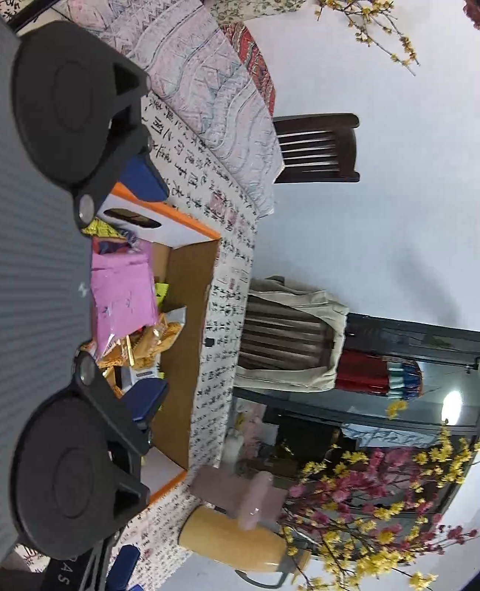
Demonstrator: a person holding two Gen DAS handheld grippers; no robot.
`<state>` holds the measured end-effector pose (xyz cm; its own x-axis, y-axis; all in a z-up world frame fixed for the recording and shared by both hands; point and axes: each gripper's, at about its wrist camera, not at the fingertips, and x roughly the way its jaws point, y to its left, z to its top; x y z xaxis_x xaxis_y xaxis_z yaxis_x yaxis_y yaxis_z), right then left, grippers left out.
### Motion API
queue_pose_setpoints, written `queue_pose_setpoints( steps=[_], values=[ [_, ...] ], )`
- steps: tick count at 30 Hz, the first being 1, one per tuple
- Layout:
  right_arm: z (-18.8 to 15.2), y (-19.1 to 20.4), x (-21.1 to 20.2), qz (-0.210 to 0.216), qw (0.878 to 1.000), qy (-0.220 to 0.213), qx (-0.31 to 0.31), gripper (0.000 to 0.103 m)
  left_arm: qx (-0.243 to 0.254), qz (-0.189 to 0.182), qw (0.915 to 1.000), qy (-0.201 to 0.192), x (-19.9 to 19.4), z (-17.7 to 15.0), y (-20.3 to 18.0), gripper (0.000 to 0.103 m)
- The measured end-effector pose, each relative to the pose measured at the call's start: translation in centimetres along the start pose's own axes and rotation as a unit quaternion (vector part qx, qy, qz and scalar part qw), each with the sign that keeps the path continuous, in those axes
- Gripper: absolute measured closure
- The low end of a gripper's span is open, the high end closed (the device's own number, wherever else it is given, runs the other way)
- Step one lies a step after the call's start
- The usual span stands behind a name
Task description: Organize snacks
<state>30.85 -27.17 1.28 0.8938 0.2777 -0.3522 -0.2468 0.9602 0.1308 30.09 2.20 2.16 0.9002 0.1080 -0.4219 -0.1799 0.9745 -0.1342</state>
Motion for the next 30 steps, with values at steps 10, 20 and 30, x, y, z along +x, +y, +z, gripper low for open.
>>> queue_pose_setpoints(
  steps=[10,20,30],
  values=[
    [1.1,0.2,-1.6,-0.006,1.000,-0.004,-0.002,0.000,0.006,-0.005,0.9990,-0.043,-4.3,0.9,-0.8,0.000],
    [0.1,0.6,-9.1,0.002,1.000,-0.007,0.000,0.000,0.026,-0.035,0.9970,-0.064,-12.5,-0.8,-0.5,0.000],
    [-5.2,-0.3,-17.0,0.009,1.000,0.017,0.015,0.000,0.054,-0.049,0.9966,-0.040,-19.5,-6.5,0.8,0.000]
  ],
)
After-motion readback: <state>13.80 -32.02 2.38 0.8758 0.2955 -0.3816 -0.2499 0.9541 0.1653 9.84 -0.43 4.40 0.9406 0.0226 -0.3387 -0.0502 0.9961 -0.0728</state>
